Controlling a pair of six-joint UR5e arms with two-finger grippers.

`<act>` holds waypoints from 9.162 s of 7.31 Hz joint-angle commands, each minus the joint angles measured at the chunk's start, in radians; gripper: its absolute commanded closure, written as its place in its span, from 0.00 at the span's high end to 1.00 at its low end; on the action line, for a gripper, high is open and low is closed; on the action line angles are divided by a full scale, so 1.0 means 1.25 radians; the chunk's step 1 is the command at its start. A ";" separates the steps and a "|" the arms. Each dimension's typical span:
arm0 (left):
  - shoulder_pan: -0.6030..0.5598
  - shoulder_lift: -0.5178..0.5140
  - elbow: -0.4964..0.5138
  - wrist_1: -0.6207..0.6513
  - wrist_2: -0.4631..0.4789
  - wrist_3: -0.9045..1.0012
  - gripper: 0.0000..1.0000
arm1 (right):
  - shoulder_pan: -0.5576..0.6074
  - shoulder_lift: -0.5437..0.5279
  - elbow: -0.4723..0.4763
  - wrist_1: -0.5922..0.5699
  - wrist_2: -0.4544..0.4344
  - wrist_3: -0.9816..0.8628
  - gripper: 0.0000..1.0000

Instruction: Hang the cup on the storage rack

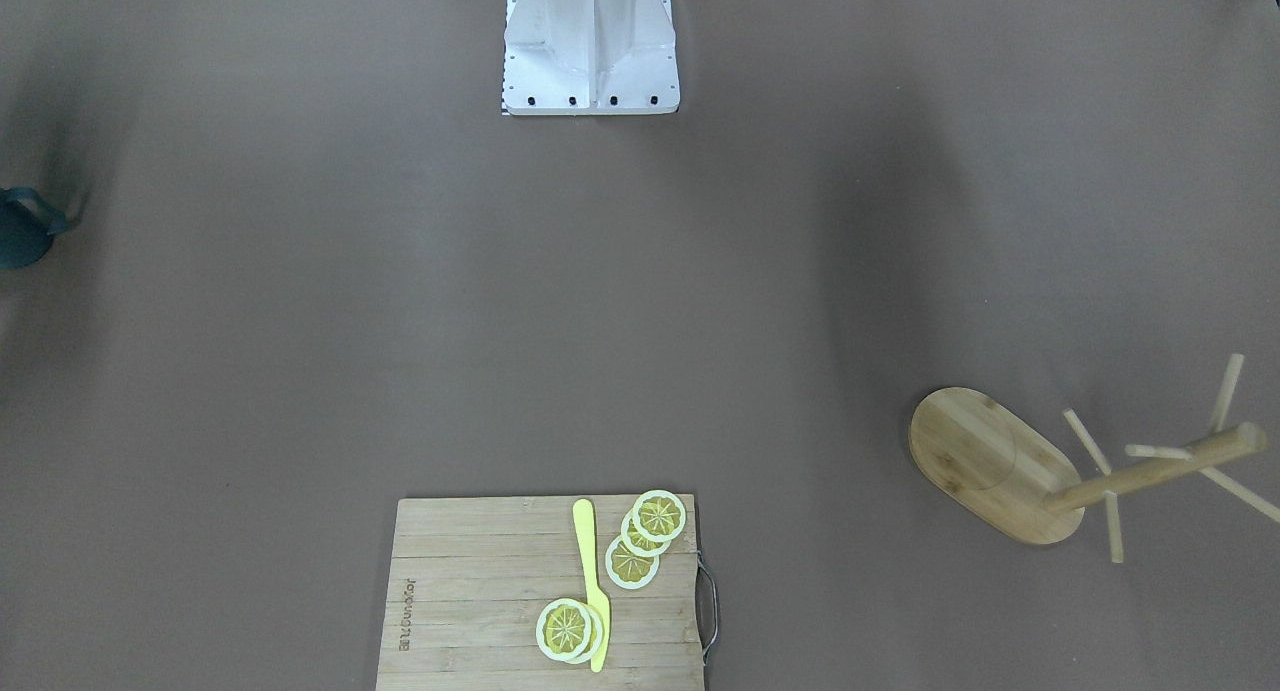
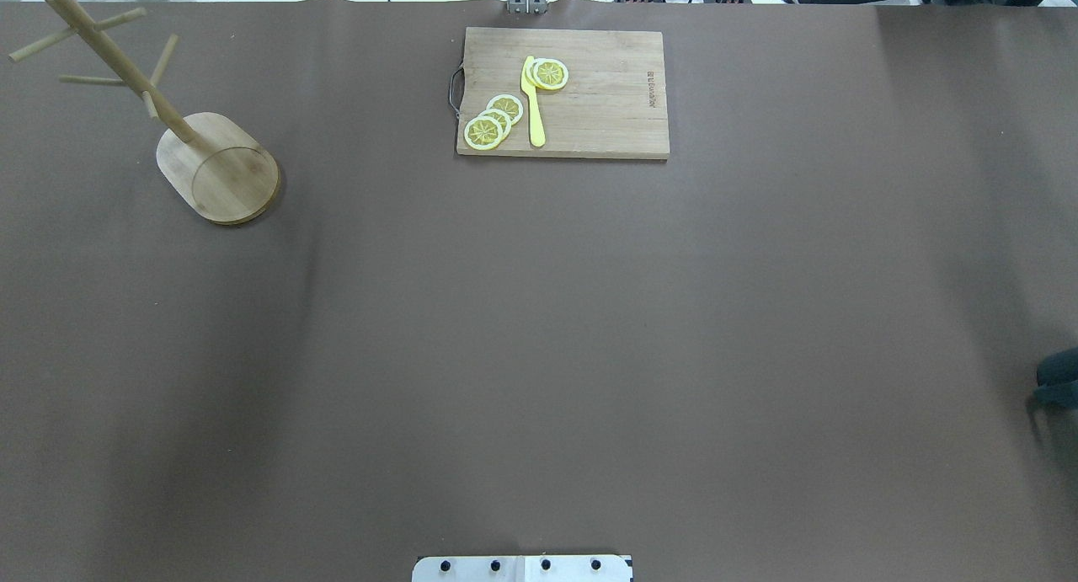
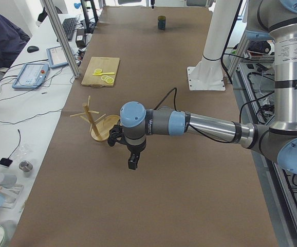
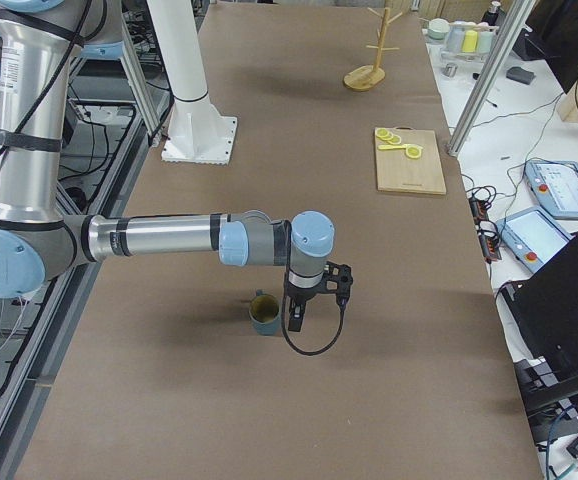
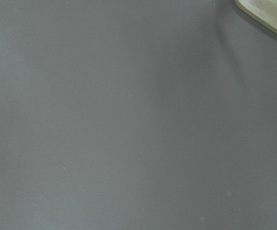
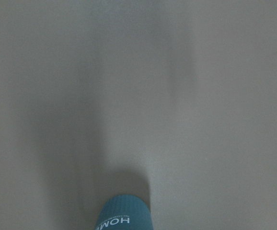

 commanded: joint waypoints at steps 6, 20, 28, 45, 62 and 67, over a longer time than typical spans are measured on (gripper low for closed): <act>-0.001 -0.002 -0.033 -0.015 0.006 -0.008 0.99 | -0.001 0.006 -0.006 0.002 -0.006 -0.001 1.00; -0.002 -0.051 0.018 -0.226 0.003 -0.064 0.99 | -0.204 -0.242 -0.007 0.524 -0.087 0.177 0.78; -0.002 -0.050 0.017 -0.226 0.001 -0.064 0.99 | -0.204 -0.213 -0.066 0.604 -0.076 0.182 0.00; -0.001 -0.052 0.018 -0.226 0.001 -0.123 0.99 | -0.569 0.460 0.171 -0.132 -0.316 1.347 0.00; -0.001 -0.045 0.028 -0.256 0.001 -0.128 0.99 | -0.809 0.806 -0.154 -0.086 -0.425 1.619 0.99; 0.000 -0.051 0.028 -0.264 -0.069 -0.120 0.99 | -0.700 0.676 0.044 -0.091 -0.365 1.384 1.00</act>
